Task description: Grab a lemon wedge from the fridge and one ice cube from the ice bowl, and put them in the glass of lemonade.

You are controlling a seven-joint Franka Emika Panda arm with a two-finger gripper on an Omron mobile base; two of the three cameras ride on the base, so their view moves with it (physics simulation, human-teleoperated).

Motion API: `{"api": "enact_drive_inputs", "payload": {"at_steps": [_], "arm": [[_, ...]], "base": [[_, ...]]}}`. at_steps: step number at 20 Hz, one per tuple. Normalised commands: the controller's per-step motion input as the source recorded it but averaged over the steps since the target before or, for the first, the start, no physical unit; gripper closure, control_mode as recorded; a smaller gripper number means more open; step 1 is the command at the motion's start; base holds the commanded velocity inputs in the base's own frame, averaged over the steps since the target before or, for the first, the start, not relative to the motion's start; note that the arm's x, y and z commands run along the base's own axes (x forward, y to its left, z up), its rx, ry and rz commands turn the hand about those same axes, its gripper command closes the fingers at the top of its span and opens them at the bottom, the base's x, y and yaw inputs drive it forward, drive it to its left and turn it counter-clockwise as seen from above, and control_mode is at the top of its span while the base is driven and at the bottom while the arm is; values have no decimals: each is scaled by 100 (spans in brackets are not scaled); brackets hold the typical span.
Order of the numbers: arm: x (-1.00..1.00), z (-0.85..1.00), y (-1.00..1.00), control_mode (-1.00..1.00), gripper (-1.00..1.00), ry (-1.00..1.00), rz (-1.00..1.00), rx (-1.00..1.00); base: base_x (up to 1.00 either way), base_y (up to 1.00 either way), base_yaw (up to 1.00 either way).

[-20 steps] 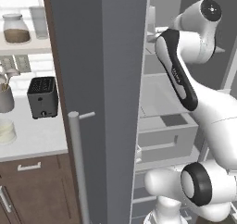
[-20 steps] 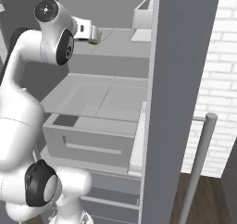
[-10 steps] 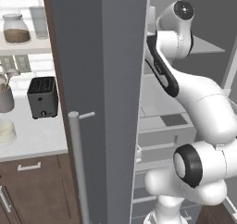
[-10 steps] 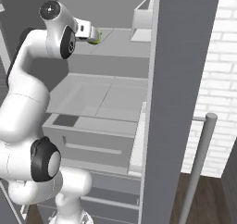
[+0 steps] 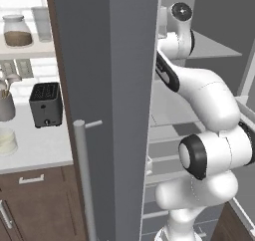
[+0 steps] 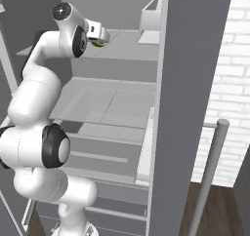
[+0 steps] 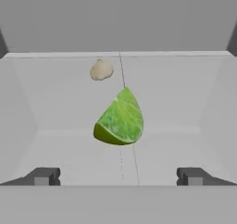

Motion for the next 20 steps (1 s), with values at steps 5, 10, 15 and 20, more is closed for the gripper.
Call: {"api": "enact_drive_inputs", "payload": {"at_steps": [5,10,15,20], "arm": [[37,-12,0,-100,-100,8,-4,0],[35,-16,0,-100,-100,7,-2,0],[36,-10,1,-100,-100,1,0,0],[34,-1,2,-100,-100,0,0,0]], "base": [[0,0,0],[0,0,0],[0,0,0],[0,0,0]]}}
